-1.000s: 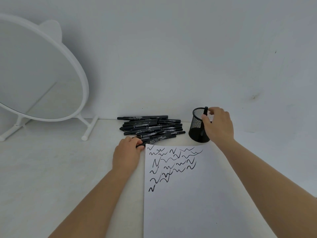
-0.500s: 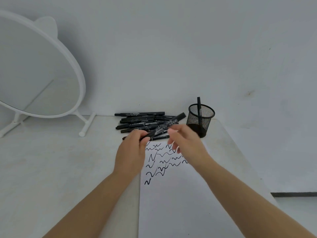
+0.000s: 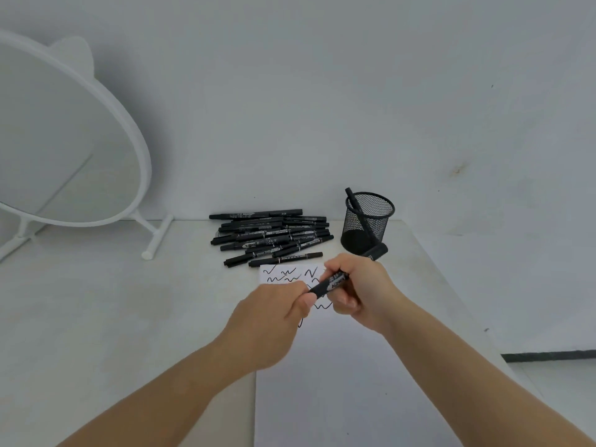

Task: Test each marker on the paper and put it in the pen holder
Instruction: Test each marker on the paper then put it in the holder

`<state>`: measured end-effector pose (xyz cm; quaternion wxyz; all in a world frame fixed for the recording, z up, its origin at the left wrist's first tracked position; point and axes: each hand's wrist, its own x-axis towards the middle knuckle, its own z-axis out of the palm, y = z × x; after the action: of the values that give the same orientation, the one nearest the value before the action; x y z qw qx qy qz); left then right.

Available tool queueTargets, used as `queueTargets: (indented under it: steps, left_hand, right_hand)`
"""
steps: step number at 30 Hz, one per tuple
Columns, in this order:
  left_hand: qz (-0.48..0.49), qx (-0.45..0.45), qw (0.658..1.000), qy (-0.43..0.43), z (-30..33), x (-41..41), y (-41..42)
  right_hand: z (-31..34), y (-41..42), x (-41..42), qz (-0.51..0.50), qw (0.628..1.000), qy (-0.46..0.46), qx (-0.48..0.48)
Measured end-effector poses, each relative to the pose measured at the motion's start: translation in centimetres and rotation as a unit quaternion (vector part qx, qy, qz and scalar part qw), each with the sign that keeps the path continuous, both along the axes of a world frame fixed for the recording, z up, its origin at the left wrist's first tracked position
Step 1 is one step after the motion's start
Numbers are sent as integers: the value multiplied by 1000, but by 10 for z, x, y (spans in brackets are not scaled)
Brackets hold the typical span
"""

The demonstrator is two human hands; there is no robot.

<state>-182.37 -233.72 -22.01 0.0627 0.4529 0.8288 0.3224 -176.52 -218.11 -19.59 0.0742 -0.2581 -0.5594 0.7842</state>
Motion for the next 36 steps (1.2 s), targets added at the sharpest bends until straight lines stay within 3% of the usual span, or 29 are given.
queueTargets:
  steps: [3,5,8,10,14,17,21,26,36]
  left_hand:
    - [30,49,973,-225,-5,-21,-20]
    - [109,96,951,-274,-11,-39,-30]
    - [139,135,964,-181,-17,-46,-19]
    - [121,134,975,-133,-19,-38,-6]
    - [96,95,984,-117,-34,-30,-1]
    - [92,53,990,-95,-41,-29,-3]
    - [95,62,989,-100,-44,-30,-4]
    - [91,61,988,-110,-47,-32,-4]
    - [84,65,987,-125,-49,-35,-4]
  right_hand:
    - [14,55,9,-158,982,65,-74]
    - [17,78,16,-219,974,53,-6]
    - [-2,54,7,-110,974,-34,193]
    - [-14,30,2,-44,963,-41,262]
    - [-38,12,3,-68,967,-7,247]
    - [-57,4,6,-88,953,-2,291]
    - [-66,7,9,-93,940,3,327]
    - [-68,1,9,-26,932,34,360]
    - [-65,10,15,-108,910,22,399]
